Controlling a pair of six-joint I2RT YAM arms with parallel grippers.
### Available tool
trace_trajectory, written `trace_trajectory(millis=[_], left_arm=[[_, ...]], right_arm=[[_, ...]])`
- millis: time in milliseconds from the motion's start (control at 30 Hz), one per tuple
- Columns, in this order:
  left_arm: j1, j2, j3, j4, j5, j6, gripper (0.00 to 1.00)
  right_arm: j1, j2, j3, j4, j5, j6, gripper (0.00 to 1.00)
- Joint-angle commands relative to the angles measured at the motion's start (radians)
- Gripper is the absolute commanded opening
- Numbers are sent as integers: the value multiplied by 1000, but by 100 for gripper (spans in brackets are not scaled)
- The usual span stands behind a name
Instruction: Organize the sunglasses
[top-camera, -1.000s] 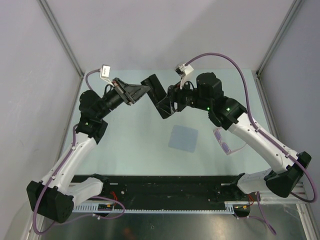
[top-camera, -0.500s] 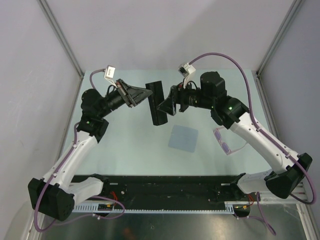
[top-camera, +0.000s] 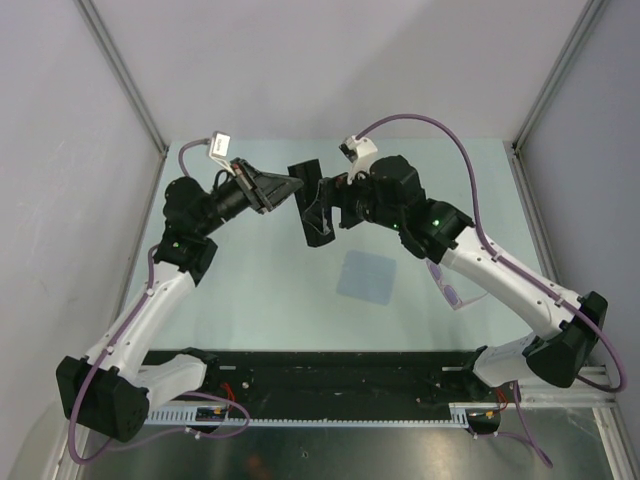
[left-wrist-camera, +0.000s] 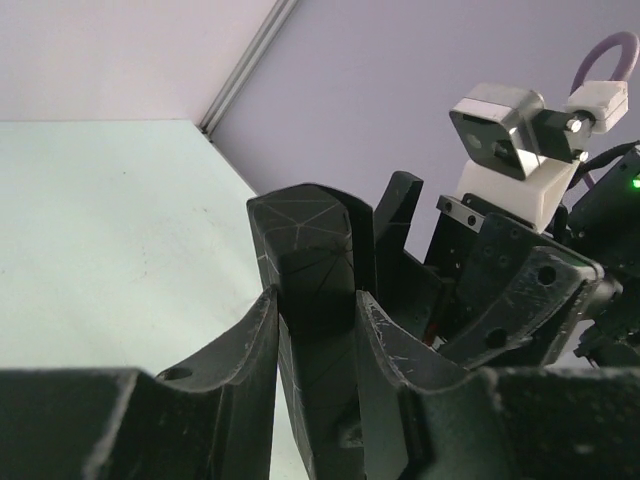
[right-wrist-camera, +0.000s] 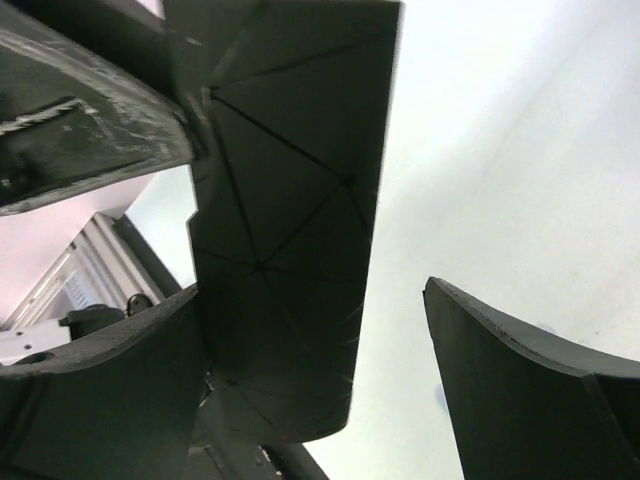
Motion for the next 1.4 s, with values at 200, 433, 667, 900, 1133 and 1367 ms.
trace_trajectory(millis=[200,433,667,900,1133,1367], left_arm=[[5,-11,43,-22,-23,50,0],[5,8,49,-25,-7,50,0],[5,14,57,-25,-4,60,0],[5,19,57,-27,-1,63,0],[9,31,63,-27,16,63,0],[25,55,68,-25,71,60,0]], right_arm=[[-71,-2,32,-45,92,28,76],[-118,-33,0,4,-77,17,57],[-124,-36,-10,35,-174,22,50],[-140,-58,-24,60,-272,17,42],[-144,-61,-36,73,-345,14,33],[-163,-76,-53,98,-424,25,21]])
